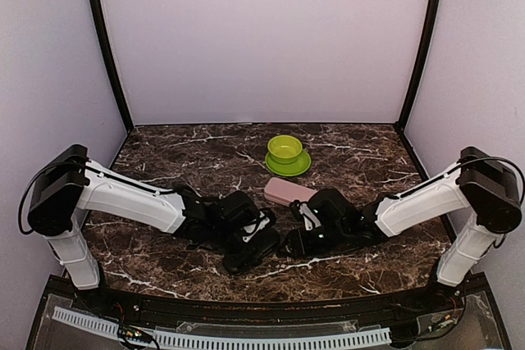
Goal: Organize the sunglasses
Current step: Adjust the sunglasses in the sunglasses case.
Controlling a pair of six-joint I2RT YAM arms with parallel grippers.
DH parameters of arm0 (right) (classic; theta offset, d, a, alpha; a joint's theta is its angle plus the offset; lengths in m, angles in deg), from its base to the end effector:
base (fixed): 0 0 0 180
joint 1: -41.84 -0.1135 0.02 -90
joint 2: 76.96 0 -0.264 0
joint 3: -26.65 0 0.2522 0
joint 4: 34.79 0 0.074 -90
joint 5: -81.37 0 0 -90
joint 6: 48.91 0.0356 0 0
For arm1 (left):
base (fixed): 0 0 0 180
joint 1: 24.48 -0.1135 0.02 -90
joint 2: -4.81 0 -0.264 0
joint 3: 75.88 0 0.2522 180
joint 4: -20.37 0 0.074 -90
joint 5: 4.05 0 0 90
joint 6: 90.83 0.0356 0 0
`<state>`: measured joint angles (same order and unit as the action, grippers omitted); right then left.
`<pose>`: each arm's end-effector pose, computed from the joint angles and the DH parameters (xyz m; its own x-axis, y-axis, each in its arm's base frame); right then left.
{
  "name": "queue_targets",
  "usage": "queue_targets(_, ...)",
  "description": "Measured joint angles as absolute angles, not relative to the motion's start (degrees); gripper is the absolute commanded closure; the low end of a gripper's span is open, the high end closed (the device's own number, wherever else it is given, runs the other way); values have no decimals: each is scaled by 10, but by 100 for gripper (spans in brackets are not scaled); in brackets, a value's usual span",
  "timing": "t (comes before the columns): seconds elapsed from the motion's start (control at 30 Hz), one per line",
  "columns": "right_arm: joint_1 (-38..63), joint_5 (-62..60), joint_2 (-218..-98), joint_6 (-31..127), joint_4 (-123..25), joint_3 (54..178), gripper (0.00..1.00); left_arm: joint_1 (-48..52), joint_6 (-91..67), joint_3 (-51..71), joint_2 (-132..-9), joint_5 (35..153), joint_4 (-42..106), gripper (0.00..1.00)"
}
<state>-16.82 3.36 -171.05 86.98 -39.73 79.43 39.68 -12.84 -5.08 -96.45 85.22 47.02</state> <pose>0.1515 0.2631 0.1317 -0.9150 -0.1522 -0.3736 -0.3638 0.7117 0.6010 0.1523 -0.3134 0.1525 -0.5446 0.6472 -0.5334 0.8011 0.5896 -0.1025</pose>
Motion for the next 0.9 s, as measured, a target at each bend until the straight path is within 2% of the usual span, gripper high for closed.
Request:
queue_targets(0.17, -162, 33, -1694, 843, -448, 798, 51, 402, -123, -48, -972, 843, 476, 16)
queue_targets(0.4, -153, 33, -1692, 830, -468, 804, 51, 403, -122, -41, -976, 832, 481, 12)
queue_targets(0.6, -146, 36, -1692, 830, -472, 806, 51, 403, -122, -41, -976, 828, 485, 12)
queue_targets(0.9, -146, 59, -1706, 832, -447, 807, 55, 403, -122, -41, -976, 829, 488, 22)
